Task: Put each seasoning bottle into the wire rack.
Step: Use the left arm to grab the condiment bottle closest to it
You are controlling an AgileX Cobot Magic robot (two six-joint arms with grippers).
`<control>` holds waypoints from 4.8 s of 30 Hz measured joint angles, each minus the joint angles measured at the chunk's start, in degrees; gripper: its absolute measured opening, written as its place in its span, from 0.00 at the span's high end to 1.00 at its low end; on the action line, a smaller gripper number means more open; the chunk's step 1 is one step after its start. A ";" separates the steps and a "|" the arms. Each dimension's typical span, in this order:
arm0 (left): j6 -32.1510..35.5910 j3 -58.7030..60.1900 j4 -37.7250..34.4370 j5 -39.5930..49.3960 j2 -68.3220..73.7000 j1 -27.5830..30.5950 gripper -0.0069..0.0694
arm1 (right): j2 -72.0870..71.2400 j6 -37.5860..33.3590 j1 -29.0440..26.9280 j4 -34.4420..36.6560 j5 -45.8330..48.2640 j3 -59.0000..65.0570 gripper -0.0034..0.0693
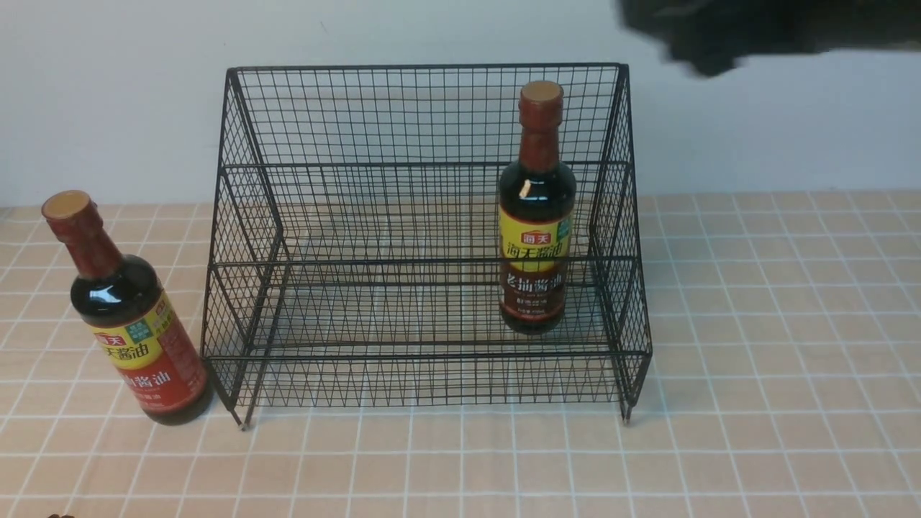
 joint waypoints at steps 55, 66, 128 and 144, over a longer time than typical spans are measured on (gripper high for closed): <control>0.00 0.00 0.00 0.00 0.00 0.00 0.92 | -66.28 -6.17 -11.68 9.09 -20.72 62.13 0.97; 0.00 0.00 0.00 -0.04 0.00 0.00 0.92 | -66.72 -6.36 -32.52 7.65 -19.63 79.97 0.97; -2.24 -13.96 -3.46 -48.33 27.74 0.00 0.85 | -66.72 -6.36 -32.73 7.60 -19.58 79.97 0.97; 0.93 -24.91 -19.33 -60.66 57.95 0.00 0.15 | -66.72 -6.36 -32.73 7.60 -19.58 79.97 0.97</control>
